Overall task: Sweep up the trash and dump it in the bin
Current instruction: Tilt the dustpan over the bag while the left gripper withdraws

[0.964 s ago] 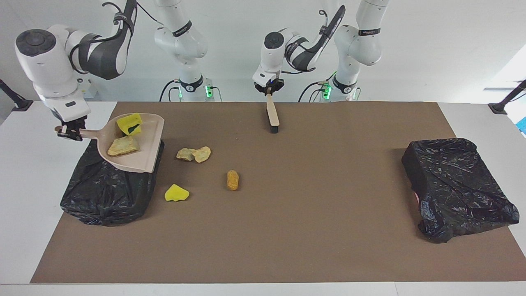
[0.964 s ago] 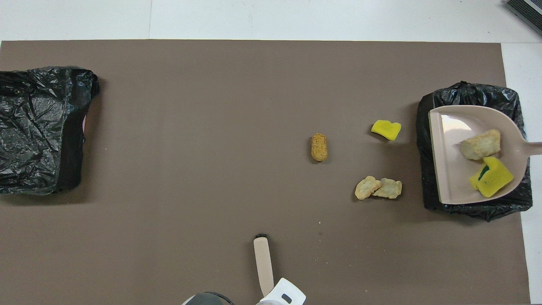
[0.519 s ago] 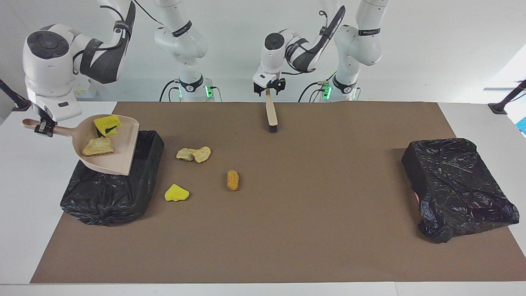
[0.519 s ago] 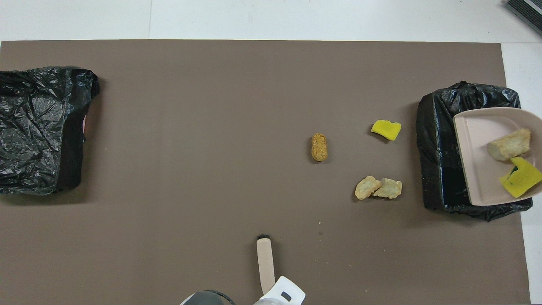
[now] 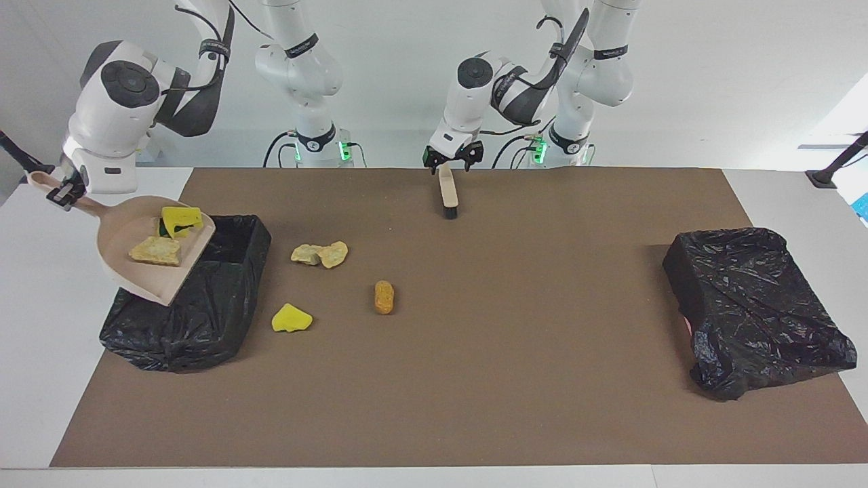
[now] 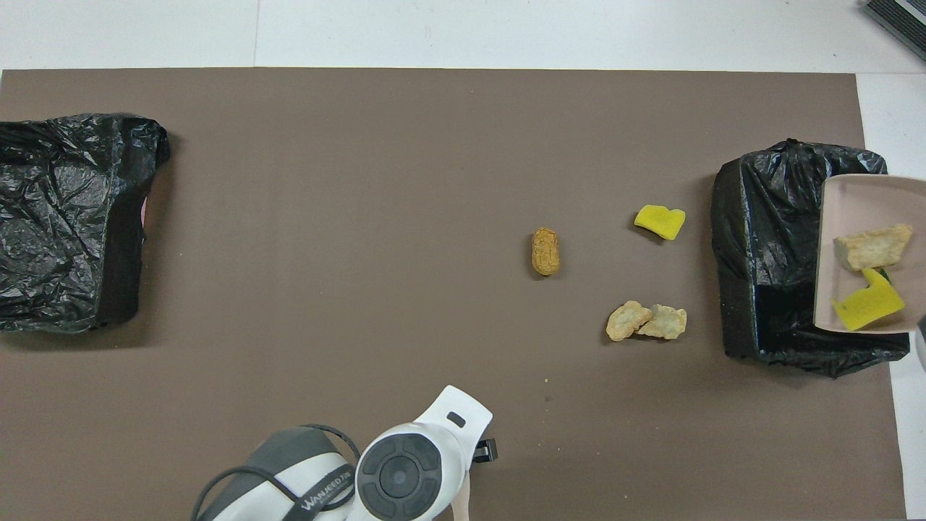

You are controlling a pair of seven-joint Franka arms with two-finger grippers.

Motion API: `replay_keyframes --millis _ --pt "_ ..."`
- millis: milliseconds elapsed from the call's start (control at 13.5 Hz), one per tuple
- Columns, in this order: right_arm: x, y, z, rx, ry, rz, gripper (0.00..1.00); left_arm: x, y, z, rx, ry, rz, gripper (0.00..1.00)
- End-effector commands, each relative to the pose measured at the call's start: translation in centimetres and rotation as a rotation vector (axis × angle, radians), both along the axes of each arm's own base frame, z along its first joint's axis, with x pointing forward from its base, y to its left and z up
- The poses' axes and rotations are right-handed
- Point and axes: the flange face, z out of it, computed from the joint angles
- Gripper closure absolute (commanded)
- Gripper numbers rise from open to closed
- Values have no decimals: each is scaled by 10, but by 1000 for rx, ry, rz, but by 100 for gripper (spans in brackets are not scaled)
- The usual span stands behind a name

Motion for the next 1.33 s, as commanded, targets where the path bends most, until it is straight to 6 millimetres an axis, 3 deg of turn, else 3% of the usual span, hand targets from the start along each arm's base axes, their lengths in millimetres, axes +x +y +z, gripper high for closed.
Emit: replay_keyframes --millis 0,222,593,742,890,1261 --pt "-8 1 3 -33 -18 13 100 41 20 14 10 -19 -33 0" --pt "-7 4 3 -33 -14 21 100 84 48 44 2 -40 -50 0" --pt "1 16 9 -55 -2 58 100 158 126 126 0 -66 -96 0" --pt "6 19 18 -67 23 97 100 176 156 158 8 -73 -132 0" --pt "17 32 21 -96 93 199 100 185 178 173 19 -71 -124 0" --pt "26 35 34 -124 106 256 100 207 247 220 19 -101 -77 0"
